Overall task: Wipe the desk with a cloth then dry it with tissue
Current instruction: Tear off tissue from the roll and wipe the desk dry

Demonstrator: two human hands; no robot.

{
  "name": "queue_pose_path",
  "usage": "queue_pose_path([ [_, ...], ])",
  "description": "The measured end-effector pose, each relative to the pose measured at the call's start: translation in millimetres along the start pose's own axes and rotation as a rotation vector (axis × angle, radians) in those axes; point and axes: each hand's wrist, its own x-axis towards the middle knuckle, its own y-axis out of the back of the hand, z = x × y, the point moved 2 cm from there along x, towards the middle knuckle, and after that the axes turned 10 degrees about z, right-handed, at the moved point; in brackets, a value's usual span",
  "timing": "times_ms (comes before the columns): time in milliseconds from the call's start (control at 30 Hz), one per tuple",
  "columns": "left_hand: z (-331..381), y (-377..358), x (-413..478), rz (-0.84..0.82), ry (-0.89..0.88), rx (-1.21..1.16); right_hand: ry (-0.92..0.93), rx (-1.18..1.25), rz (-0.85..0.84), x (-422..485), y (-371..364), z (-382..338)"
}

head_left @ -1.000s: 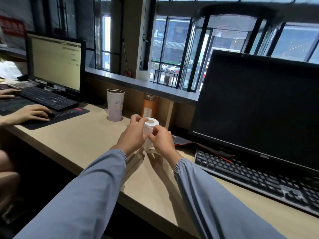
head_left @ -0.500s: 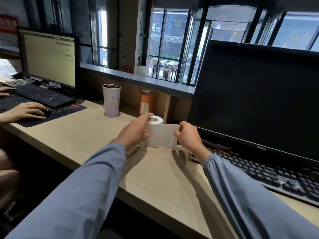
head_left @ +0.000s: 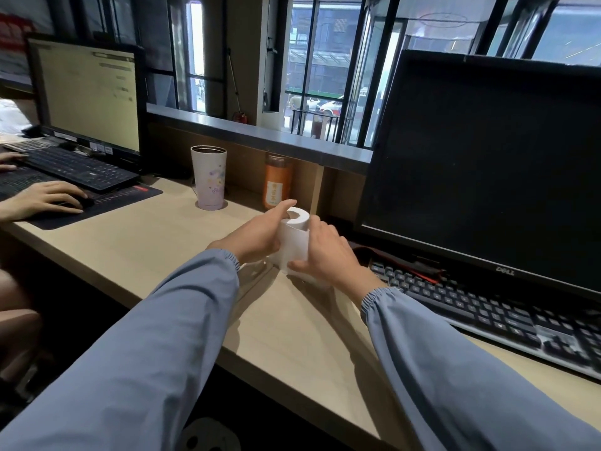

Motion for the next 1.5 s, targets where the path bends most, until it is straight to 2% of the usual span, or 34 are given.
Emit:
queue_pose_path([
  [200, -4, 0, 2, -0.027, -0.017, 0.100, -0.034, -0.044, -0.259, 12, -12, 7],
  [433, -5, 5, 6, -0.051, -0.040, 0.183, -0.073, 0.196, -0.443, 4, -5, 14],
  [1100, 1, -4, 1, -0.030, -0.096, 0.173, -0.231, 0.232, -0.555, -23, 27, 8],
  [1233, -3, -4, 4, -0.036, -0.048, 0.079, -0.199, 0.097, -0.680, -43, 41, 24],
  [1300, -1, -3, 6, -0.073, -0.059, 0.094, -0.287, 0.192, -0.573, -54, 48, 39],
  [1367, 2, -2, 7, -0.088, -0.085, 0.144, -0.375, 0.310, -0.361, -57, 60, 52],
  [1433, 2, -1, 9, -0.078, -0.100, 0.191, -0.371, 0.270, -0.211, -53, 67, 61],
  [1500, 0, 3, 11, -0.060, -0.096, 0.205, -0.293, 0.179, -0.135, -49, 66, 61],
])
